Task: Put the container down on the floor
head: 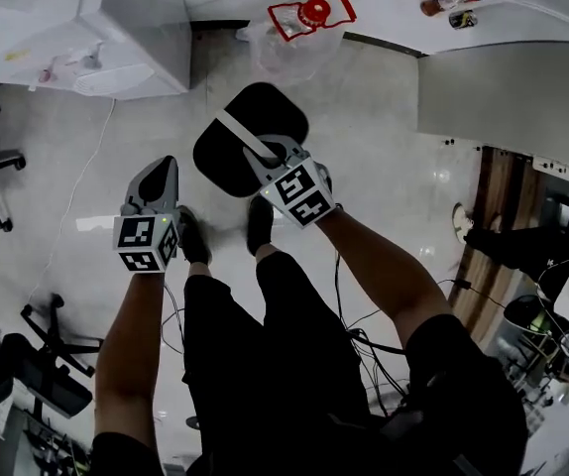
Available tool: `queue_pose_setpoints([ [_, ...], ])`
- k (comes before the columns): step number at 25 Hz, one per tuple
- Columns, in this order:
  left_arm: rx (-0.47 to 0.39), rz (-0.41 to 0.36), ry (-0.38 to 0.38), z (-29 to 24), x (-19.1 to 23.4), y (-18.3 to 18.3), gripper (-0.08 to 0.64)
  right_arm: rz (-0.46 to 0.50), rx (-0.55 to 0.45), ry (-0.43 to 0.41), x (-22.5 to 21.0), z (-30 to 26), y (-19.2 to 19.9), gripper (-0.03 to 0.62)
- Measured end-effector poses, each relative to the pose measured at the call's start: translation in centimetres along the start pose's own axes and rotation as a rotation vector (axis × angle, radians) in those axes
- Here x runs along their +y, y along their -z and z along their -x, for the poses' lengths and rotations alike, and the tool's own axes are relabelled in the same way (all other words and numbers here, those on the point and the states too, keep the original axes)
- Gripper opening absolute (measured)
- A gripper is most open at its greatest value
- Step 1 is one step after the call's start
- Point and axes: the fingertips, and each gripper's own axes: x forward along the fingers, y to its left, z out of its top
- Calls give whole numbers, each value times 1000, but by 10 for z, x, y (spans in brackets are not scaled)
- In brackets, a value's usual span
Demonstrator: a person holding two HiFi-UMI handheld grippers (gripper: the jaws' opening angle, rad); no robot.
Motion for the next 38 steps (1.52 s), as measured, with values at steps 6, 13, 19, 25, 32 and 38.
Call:
queue_pose_setpoints([
  [6, 36, 11, 23, -40, 8, 36, 6, -28, 13, 4, -15, -46, 32, 26],
  [13, 40, 43, 56, -79, 15, 52, 6, -58, 43, 14, -34, -91, 64, 26],
  [19, 47, 43, 52, -110, 26, 70, 6, -59, 59, 14, -46, -126, 87, 26],
  [25, 44, 68, 26, -127, 43, 88, 6, -105, 63, 33, -56, -161, 104, 26],
  [32, 54, 65, 25, -139, 56, 114, 6, -103, 69, 30, -54, -199, 121, 26],
  [38, 60, 72, 18, -145, 68, 130, 6, -108, 75, 34, -51, -222, 132, 26],
])
